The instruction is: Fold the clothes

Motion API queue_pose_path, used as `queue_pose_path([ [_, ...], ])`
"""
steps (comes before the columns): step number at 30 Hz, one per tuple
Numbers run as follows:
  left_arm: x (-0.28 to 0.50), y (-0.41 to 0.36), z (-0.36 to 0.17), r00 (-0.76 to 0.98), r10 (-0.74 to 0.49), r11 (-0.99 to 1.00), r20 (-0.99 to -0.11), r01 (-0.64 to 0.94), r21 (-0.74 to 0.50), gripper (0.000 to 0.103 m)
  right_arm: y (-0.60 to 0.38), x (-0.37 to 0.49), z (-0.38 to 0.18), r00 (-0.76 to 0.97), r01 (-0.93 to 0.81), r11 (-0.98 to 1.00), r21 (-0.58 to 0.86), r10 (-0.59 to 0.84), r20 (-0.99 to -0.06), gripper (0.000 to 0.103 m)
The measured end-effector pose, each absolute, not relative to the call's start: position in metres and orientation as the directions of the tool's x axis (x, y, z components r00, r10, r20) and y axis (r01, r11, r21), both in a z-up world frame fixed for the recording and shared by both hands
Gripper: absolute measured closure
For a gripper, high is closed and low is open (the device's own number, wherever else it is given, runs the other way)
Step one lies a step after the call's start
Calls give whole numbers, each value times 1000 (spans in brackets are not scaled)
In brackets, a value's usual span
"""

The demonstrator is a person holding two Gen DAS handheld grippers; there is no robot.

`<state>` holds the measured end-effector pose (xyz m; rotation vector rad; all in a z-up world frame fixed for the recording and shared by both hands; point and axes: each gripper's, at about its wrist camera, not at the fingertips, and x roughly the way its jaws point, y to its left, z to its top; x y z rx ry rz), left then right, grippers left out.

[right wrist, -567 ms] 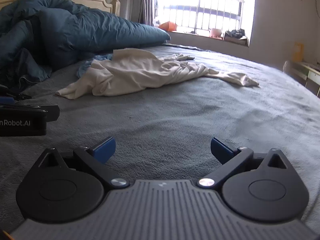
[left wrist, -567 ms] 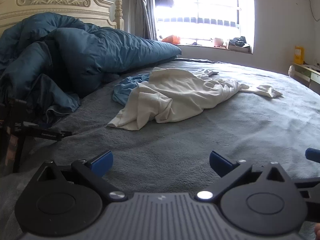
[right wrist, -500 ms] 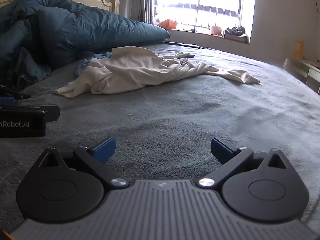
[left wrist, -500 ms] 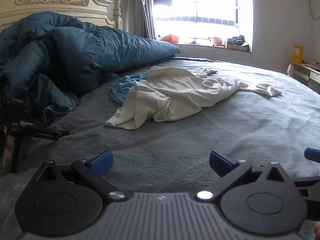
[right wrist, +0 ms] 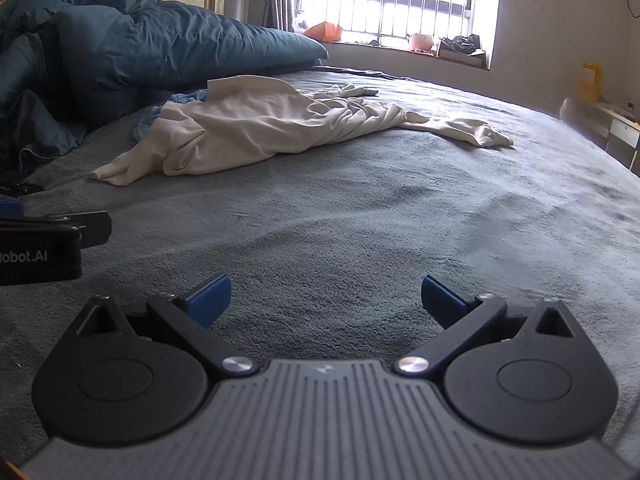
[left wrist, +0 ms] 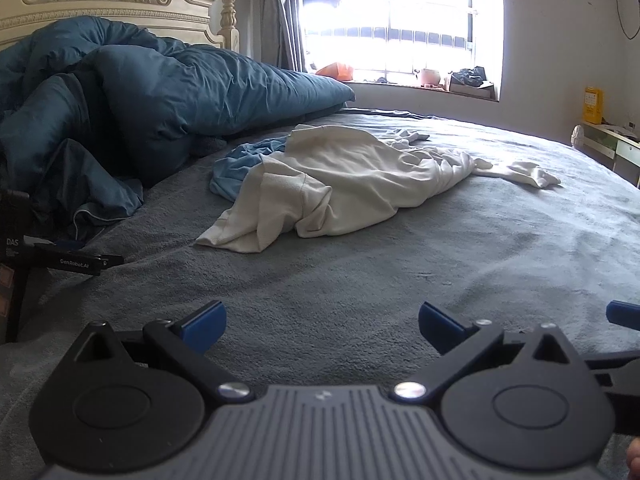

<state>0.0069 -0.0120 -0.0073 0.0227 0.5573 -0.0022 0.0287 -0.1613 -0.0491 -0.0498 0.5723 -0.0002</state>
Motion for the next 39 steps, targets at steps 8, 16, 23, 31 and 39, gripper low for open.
queue_pose_path([
  [8,8,-10,-7,848,22,999,-530,-5,33,0,-157,32,-50,830,-23,997,-72,-21,-557,1],
  [16,8,-8,-6,850,31,999,-527,-9,44,0,-156,33,-49,829,-20,997,-72,-24,-559,1],
  [23,9,-8,-5,848,32,999,-529,-7,48,0,-155,35,-48,825,-16,997,-72,-28,-565,1],
  [31,12,-5,-7,846,36,999,-532,-12,48,0,-155,37,-49,821,-15,997,-74,-30,-570,1],
  [39,13,-5,-9,843,43,998,-536,-13,59,0,-154,41,-53,817,-11,997,-77,-35,-576,1],
])
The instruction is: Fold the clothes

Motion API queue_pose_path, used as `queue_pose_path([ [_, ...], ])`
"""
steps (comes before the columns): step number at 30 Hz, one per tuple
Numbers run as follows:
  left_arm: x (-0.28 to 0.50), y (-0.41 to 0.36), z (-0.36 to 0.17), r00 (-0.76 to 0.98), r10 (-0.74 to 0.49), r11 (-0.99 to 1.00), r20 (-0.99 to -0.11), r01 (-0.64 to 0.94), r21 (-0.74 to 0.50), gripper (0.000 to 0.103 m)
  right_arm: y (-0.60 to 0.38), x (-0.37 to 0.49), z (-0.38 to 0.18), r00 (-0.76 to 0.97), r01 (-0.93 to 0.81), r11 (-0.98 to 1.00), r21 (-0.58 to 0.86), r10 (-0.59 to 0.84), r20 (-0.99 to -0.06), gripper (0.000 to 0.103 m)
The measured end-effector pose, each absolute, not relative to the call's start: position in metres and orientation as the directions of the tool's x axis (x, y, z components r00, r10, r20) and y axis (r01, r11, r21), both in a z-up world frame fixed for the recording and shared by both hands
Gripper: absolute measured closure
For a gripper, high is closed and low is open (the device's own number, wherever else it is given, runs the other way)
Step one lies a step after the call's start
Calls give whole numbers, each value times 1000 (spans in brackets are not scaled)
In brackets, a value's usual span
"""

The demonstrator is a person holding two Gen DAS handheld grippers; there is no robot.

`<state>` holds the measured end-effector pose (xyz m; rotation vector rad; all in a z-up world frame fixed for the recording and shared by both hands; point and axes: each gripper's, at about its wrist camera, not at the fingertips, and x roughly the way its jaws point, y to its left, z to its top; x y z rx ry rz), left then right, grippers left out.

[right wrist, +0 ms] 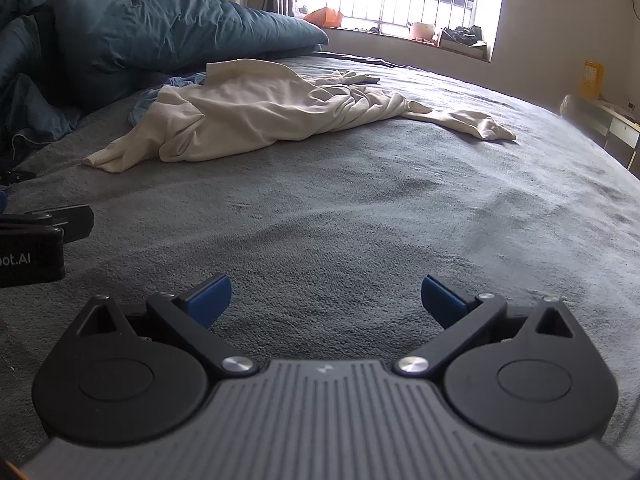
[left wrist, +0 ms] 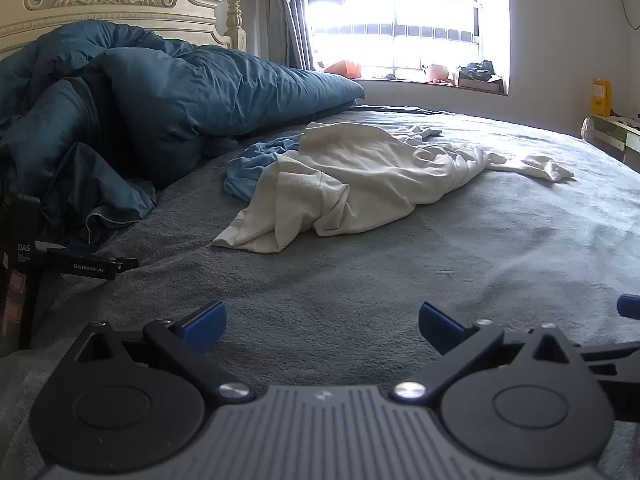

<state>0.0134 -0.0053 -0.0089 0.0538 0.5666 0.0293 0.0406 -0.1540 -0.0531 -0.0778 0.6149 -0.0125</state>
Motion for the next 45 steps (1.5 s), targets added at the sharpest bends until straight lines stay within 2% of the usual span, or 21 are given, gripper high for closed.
queue_pose_path([
  [14,37,9,-7,843,36,999,-537,-9,52,0,-152,58,-45,826,-16,997,-75,-29,-563,1],
  [22,97,38,-5,891,-2,999,-454,21,37,0,-160,116,-21,873,-113,994,2,100,-478,1],
  [26,154,43,-17,876,-43,999,-480,35,-26,2,-148,175,-18,876,-192,981,4,173,-450,1],
  [29,195,41,-30,846,-84,996,-527,64,-56,13,-138,226,-18,862,-236,970,55,236,-449,1],
  [34,236,41,-51,835,-89,996,-542,69,-58,34,-118,300,-24,828,-301,944,137,330,-453,3],
  [35,240,41,-55,833,-94,995,-546,70,-66,41,-114,311,-28,818,-308,940,148,340,-464,5],
  [37,247,40,-62,830,-100,995,-549,70,-75,47,-103,331,-38,795,-314,940,136,338,-504,8],
  [39,249,38,-65,830,-95,995,-549,70,-65,55,-93,343,-51,772,-312,946,88,306,-558,16],
  [40,249,36,-66,830,-93,996,-550,72,-60,59,-88,348,-57,762,-309,949,57,283,-582,24],
  [42,246,32,-64,833,-84,996,-547,75,-38,67,-81,345,-60,766,-302,953,6,246,-594,30],
  [43,244,30,-62,833,-84,996,-546,80,-31,76,-80,340,-57,765,-304,953,0,244,-596,39],
  [44,241,28,-60,832,-90,996,-548,87,-31,85,-78,336,-55,763,-307,952,-5,242,-599,56],
  [45,238,26,-58,830,-95,995,-549,93,-31,87,-77,331,-52,762,-309,951,-11,240,-601,62],
])
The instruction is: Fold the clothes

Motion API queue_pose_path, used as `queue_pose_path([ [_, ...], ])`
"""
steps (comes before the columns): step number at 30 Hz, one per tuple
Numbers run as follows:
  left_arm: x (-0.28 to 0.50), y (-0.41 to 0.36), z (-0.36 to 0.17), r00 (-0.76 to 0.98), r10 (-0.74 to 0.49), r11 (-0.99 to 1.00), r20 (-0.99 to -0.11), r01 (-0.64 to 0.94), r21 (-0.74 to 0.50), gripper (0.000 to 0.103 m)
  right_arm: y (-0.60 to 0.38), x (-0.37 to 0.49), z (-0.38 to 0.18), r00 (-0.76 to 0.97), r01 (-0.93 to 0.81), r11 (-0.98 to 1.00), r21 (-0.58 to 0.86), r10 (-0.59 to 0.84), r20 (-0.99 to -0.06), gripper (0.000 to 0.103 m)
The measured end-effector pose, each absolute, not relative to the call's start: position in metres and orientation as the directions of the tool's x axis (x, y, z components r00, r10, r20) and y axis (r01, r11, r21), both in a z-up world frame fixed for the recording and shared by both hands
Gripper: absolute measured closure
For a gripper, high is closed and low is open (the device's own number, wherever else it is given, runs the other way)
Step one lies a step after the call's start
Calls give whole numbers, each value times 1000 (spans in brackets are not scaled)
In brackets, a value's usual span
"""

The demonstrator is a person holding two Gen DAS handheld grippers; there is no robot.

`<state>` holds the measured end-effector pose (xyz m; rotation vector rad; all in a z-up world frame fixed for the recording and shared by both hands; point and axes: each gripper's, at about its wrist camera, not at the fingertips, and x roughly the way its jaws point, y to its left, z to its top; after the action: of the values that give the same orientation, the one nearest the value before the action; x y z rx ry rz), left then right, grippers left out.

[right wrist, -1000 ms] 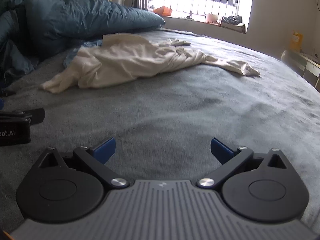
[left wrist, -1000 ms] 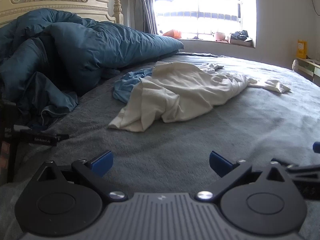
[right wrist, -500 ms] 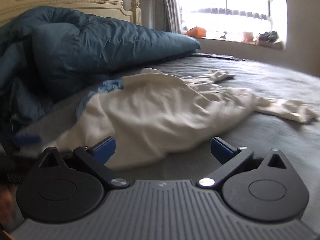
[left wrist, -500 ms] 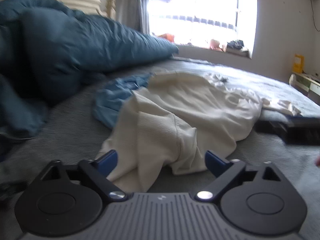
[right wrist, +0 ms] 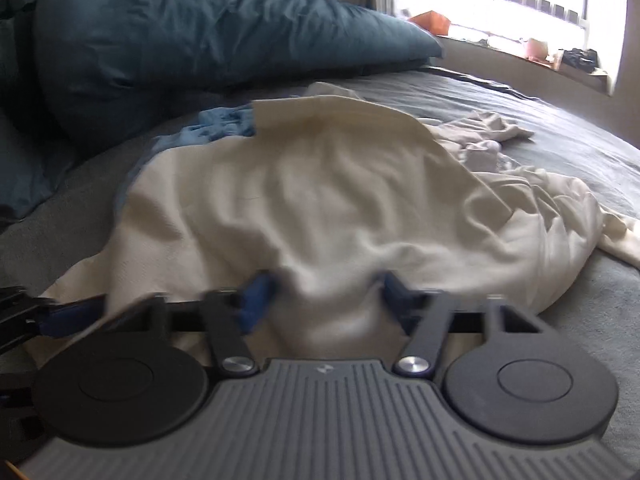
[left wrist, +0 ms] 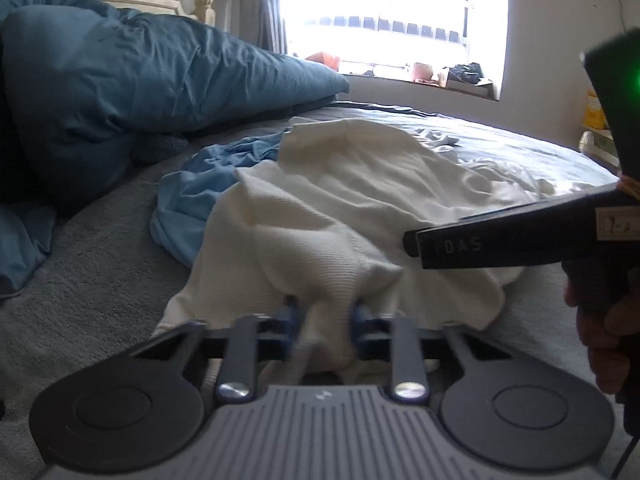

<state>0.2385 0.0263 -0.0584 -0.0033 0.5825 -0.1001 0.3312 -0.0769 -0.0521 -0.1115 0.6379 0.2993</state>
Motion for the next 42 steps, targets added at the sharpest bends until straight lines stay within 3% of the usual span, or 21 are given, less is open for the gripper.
queue_pose_path([
  [2,231,24,-55,828,-102,994,-551,100,-34,92,-75,323,-48,758,-314,949,-29,232,-610,85],
  [6,211,27,-46,829,-115,993,-547,91,-71,93,-78,303,-35,758,-297,954,-46,206,-619,103],
  [17,78,19,5,851,-315,947,-420,252,-199,95,-151,200,7,797,-248,966,76,248,-551,103],
  [27,-71,-10,23,812,-471,882,-344,434,-184,95,-210,64,28,815,-267,948,171,317,-486,103],
  [35,-152,-20,15,746,-539,841,-391,501,-202,95,-237,-44,31,814,-301,929,217,369,-448,103],
  [42,-173,-31,-25,711,-528,843,-465,508,-180,94,-218,-56,35,749,-328,929,173,367,-551,100],
])
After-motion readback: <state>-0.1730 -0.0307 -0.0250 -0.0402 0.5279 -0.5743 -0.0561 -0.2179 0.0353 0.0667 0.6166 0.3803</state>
